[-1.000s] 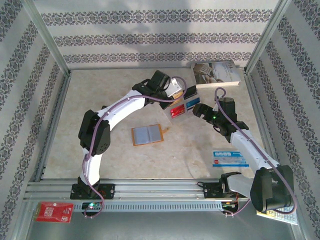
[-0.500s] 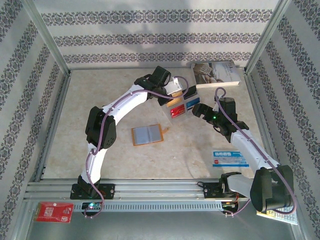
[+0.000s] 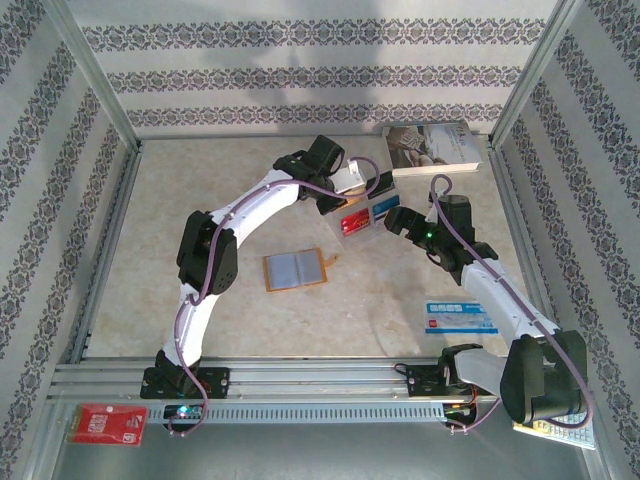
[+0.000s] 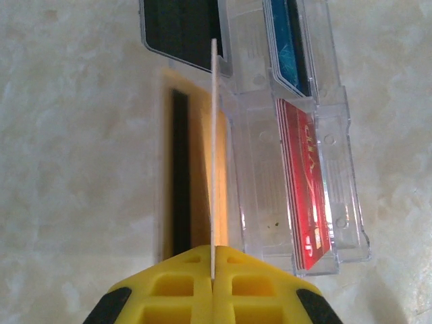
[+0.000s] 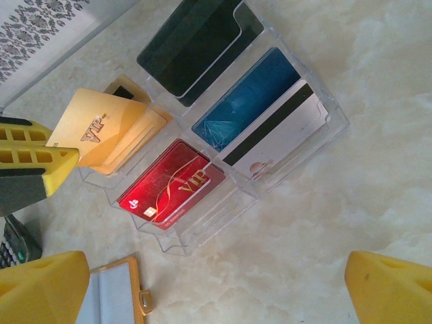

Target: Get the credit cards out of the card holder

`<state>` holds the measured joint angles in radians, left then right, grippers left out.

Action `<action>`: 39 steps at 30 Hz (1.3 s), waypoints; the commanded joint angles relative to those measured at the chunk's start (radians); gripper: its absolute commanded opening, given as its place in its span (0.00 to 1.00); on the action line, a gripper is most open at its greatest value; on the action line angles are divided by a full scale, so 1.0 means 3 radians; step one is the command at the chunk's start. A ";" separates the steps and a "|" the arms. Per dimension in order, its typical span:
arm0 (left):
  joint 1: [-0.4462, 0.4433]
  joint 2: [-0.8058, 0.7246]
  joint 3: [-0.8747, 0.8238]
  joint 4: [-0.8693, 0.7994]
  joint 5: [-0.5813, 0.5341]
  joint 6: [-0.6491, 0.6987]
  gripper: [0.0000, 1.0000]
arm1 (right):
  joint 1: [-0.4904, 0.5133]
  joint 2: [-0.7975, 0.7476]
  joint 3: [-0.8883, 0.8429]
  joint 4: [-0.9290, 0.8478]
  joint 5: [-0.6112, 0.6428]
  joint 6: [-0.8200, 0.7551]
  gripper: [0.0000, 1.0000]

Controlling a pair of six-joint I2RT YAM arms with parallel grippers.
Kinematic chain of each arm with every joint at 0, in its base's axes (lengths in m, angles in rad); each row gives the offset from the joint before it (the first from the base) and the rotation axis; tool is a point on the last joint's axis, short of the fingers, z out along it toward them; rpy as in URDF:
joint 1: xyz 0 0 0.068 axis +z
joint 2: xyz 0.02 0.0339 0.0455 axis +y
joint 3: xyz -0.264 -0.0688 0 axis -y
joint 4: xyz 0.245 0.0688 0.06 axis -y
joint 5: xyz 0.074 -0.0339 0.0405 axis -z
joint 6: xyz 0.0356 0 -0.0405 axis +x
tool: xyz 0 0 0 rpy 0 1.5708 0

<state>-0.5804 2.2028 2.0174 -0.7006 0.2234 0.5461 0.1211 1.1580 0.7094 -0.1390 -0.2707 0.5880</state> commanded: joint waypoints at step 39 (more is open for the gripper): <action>0.0530 -0.3081 -0.3306 0.1122 -0.0974 -0.3019 0.84 | 0.1689 0.0858 0.0637 -0.0246 0.0807 -0.0049 0.88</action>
<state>-0.4377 1.3628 1.0977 -0.4061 0.0021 -0.1928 0.5629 1.3685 0.8516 -0.1860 -0.1078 0.5800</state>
